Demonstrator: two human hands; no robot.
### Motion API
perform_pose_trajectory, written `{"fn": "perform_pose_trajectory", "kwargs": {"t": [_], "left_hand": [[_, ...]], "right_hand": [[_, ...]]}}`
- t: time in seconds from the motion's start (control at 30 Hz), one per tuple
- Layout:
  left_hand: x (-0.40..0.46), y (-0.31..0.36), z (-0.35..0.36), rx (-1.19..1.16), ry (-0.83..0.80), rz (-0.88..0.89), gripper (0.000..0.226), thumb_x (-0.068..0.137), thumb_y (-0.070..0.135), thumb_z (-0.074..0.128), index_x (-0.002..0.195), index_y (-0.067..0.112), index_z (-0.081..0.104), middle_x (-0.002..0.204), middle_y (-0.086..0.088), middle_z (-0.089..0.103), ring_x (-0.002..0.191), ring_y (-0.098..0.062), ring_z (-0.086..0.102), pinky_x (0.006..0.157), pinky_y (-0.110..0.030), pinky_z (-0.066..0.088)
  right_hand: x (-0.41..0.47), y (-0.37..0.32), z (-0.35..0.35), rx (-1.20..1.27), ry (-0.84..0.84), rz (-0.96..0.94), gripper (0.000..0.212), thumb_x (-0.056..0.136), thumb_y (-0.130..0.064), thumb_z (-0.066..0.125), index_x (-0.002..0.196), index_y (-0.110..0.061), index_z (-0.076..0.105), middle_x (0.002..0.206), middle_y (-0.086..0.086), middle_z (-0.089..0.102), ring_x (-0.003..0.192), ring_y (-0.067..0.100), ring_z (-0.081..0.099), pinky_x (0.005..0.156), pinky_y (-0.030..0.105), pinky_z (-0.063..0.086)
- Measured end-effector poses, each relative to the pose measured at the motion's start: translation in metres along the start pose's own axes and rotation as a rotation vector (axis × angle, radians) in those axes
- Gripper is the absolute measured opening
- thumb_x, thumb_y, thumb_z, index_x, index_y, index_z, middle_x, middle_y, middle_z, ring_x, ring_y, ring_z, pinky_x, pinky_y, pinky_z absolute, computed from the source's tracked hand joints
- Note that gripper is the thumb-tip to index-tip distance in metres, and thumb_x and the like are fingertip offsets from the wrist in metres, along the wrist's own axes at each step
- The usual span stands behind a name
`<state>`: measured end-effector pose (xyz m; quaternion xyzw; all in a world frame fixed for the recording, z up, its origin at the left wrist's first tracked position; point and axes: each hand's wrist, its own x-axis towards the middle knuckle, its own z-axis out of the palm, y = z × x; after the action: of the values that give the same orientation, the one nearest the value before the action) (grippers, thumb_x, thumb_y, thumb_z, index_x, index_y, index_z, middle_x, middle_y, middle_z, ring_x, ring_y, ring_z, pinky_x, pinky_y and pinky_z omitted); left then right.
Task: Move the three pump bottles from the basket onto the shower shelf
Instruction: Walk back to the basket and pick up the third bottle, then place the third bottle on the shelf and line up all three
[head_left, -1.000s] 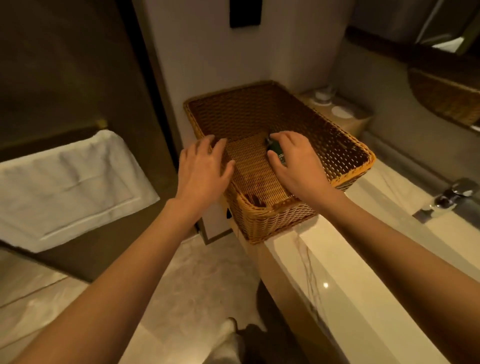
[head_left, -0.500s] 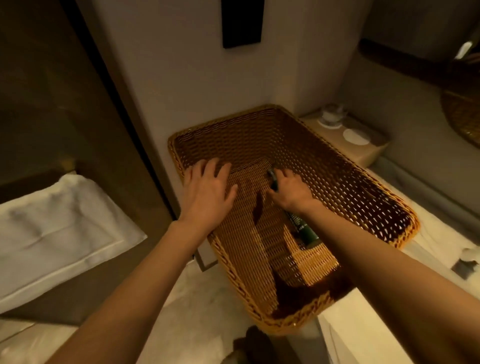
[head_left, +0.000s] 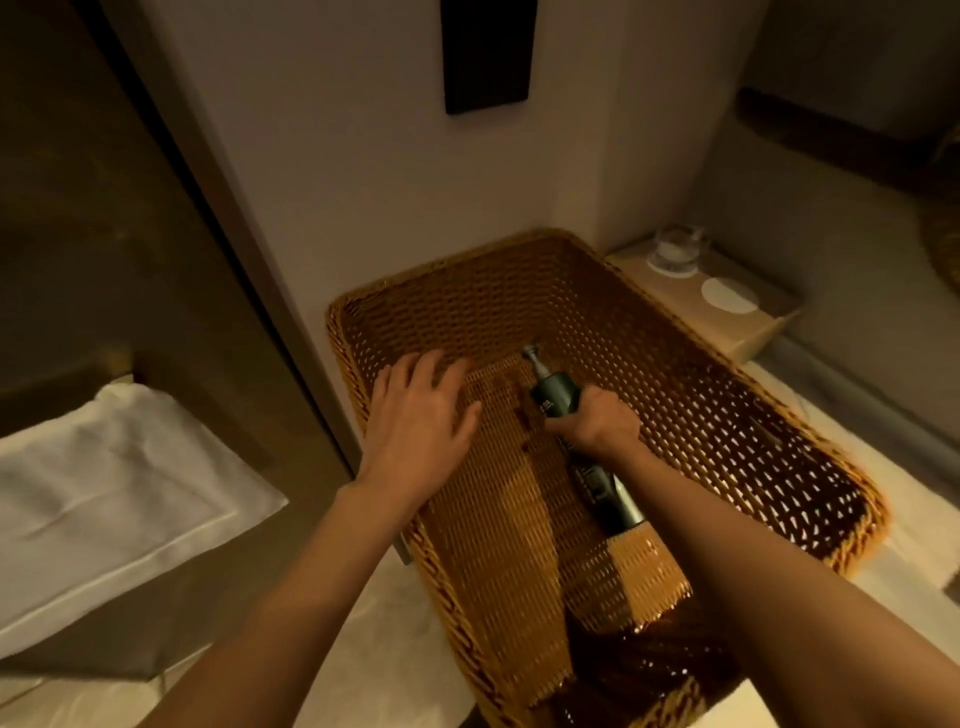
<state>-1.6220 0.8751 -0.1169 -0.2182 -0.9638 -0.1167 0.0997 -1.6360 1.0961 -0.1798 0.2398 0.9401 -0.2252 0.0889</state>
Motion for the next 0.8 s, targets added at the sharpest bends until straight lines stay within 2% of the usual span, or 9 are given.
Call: {"fn": "perform_pose_trajectory", "kwargs": {"t": [0.1, 0.27, 0.33, 0.4, 0.47, 0.53, 0.63, 0.7, 0.8], "left_hand": [[-0.003, 0.002, -0.004, -0.017, -0.014, -0.035, 0.049, 0.094, 0.043, 0.041, 0.138, 0.021, 0.042, 0.142, -0.005, 0.044, 0.133, -0.027, 0.034, 0.112, -0.043, 0.024], [-0.015, 0.017, -0.025, -0.194, -0.005, -0.148, 0.048, 0.095, 0.040, 0.043, 0.136, 0.015, 0.044, 0.140, -0.008, 0.045, 0.130, -0.027, 0.037, 0.109, -0.041, 0.030], [-0.027, 0.024, -0.040, -0.368, 0.055, -0.161, 0.040, 0.095, 0.036, 0.044, 0.128, 0.014, 0.051, 0.123, -0.005, 0.054, 0.116, -0.018, 0.049, 0.096, -0.028, 0.038], [-0.043, 0.029, -0.060, -0.619, 0.090, -0.223, 0.025, 0.097, 0.035, 0.041, 0.115, 0.024, 0.055, 0.099, 0.011, 0.056, 0.092, 0.007, 0.053, 0.074, -0.007, 0.037], [-0.067, 0.033, -0.084, -0.871, 0.094, -0.332, 0.014, 0.098, 0.038, 0.037, 0.103, 0.037, 0.050, 0.089, 0.027, 0.052, 0.081, 0.017, 0.054, 0.064, -0.003, 0.040], [-0.096, 0.032, -0.100, -1.089, 0.104, -0.436, 0.021, 0.097, 0.045, 0.035, 0.097, 0.040, 0.055, 0.090, 0.025, 0.062, 0.087, 0.008, 0.061, 0.071, -0.013, 0.043], [-0.151, 0.027, -0.122, -1.313, 0.181, -0.596, 0.029, 0.098, 0.043, 0.037, 0.103, 0.031, 0.062, 0.094, 0.012, 0.072, 0.087, -0.005, 0.068, 0.074, -0.023, 0.051], [-0.196, 0.022, -0.139, -1.481, 0.274, -0.700, 0.030, 0.098, 0.035, 0.042, 0.098, 0.021, 0.068, 0.086, 0.005, 0.075, 0.080, -0.010, 0.071, 0.066, -0.023, 0.055], [-0.270, 0.010, -0.156, -1.684, 0.425, -0.884, 0.026, 0.094, 0.025, 0.049, 0.100, 0.012, 0.071, 0.105, -0.010, 0.072, 0.097, -0.023, 0.069, 0.074, -0.032, 0.058]], "right_hand": [[-0.014, -0.019, -0.020, 0.174, 0.091, -0.176, 0.059, 0.072, -0.045, 0.073, 0.122, -0.021, 0.051, 0.111, 0.005, 0.064, 0.085, 0.016, 0.055, 0.075, 0.032, 0.046], [-0.072, -0.073, -0.076, 0.367, 0.205, -0.569, 0.073, 0.071, -0.048, 0.072, 0.135, -0.027, 0.043, 0.121, 0.001, 0.064, 0.107, 0.019, 0.060, 0.089, 0.040, 0.049], [-0.103, -0.094, -0.096, 0.441, 0.247, -0.716, 0.068, 0.071, -0.049, 0.071, 0.130, -0.027, 0.048, 0.116, -0.003, 0.065, 0.103, 0.012, 0.059, 0.087, 0.038, 0.051], [-0.132, -0.111, -0.111, 0.509, 0.259, -0.830, 0.067, 0.072, -0.048, 0.070, 0.131, -0.026, 0.047, 0.115, -0.005, 0.065, 0.102, 0.008, 0.059, 0.085, 0.032, 0.051], [-0.165, -0.123, -0.119, 0.585, 0.244, -0.931, 0.069, 0.074, -0.044, 0.071, 0.134, -0.025, 0.044, 0.119, -0.006, 0.063, 0.107, 0.007, 0.058, 0.085, 0.027, 0.049], [-0.197, -0.132, -0.121, 0.683, 0.205, -1.008, 0.066, 0.075, -0.041, 0.072, 0.134, -0.026, 0.044, 0.120, -0.009, 0.062, 0.108, 0.003, 0.057, 0.085, 0.020, 0.046], [-0.250, -0.146, -0.111, 0.814, 0.109, -1.094, 0.062, 0.075, -0.041, 0.073, 0.130, -0.028, 0.047, 0.111, -0.018, 0.060, 0.101, -0.006, 0.056, 0.080, 0.012, 0.044], [-0.283, -0.156, -0.097, 0.868, 0.018, -1.135, 0.062, 0.074, -0.043, 0.073, 0.129, -0.027, 0.049, 0.112, -0.016, 0.061, 0.101, -0.002, 0.058, 0.082, 0.017, 0.048], [-0.334, -0.169, -0.067, 0.919, -0.121, -1.195, 0.054, 0.073, -0.043, 0.073, 0.121, -0.032, 0.051, 0.104, -0.023, 0.060, 0.096, -0.005, 0.059, 0.080, 0.018, 0.050]]}}
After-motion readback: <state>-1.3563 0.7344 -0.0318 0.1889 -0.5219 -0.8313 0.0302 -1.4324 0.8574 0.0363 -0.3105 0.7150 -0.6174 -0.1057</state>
